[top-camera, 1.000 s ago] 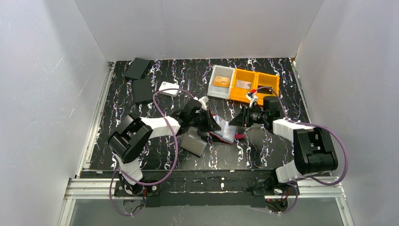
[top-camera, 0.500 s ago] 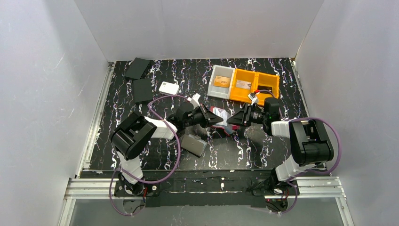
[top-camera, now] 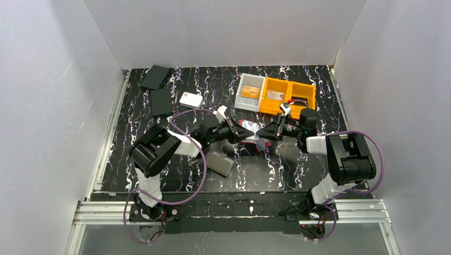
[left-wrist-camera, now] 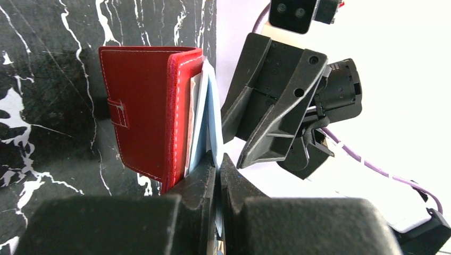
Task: Take the credit cards out of the card holder
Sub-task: Remove the credit card from the card holder.
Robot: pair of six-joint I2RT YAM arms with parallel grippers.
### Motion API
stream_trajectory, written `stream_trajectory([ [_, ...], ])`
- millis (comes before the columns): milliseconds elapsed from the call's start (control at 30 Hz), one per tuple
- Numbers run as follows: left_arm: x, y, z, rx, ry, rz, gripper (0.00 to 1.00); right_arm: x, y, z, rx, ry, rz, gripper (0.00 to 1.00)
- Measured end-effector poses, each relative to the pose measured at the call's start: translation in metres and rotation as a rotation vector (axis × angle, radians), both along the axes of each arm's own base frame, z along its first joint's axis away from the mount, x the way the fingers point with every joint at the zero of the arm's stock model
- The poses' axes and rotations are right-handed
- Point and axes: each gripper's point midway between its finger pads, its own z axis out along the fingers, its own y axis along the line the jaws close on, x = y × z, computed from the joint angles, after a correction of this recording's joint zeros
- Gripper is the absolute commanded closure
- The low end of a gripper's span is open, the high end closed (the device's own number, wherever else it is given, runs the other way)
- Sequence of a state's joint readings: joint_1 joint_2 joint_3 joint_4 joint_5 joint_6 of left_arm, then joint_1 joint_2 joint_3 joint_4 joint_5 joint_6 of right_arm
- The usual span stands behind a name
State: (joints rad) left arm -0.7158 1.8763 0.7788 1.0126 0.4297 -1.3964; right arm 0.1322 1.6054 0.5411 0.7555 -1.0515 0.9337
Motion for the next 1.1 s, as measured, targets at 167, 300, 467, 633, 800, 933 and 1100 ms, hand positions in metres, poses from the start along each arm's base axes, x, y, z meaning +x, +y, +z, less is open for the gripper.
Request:
stream_trajectory([
  [167,0.001,-0.002,0.007,-0.034,-0.009,-0.003,1.00,-0.001,0.001,0.003,0.013,0.009,0.009,0.68],
  [300,0.002,-0.005,0.005,-0.061,0.000,-0.004,1.00,0.000,0.001,-0.001,0.018,0.032,0.009,0.78],
  [467,0.003,-0.005,0.002,-0.072,0.006,-0.005,1.00,0.001,-0.001,-0.005,0.024,0.076,0.001,0.90],
  [633,0.006,0.000,0.004,-0.082,-0.001,-0.004,0.99,0.002,-0.002,-0.002,0.036,0.089,0.000,0.94],
  [800,0.005,0.000,0.006,-0.092,-0.005,-0.018,0.97,0.000,-0.003,0.000,0.043,0.097,0.011,0.95],
  [933,0.004,0.002,0.008,-0.101,-0.001,-0.024,0.90,-0.001,-0.003,0.001,0.048,0.094,0.015,0.96],
  [1100,0.011,0.011,0.010,-0.117,-0.005,-0.003,0.83,0.003,-0.007,0.001,0.048,0.089,-0.002,0.96],
])
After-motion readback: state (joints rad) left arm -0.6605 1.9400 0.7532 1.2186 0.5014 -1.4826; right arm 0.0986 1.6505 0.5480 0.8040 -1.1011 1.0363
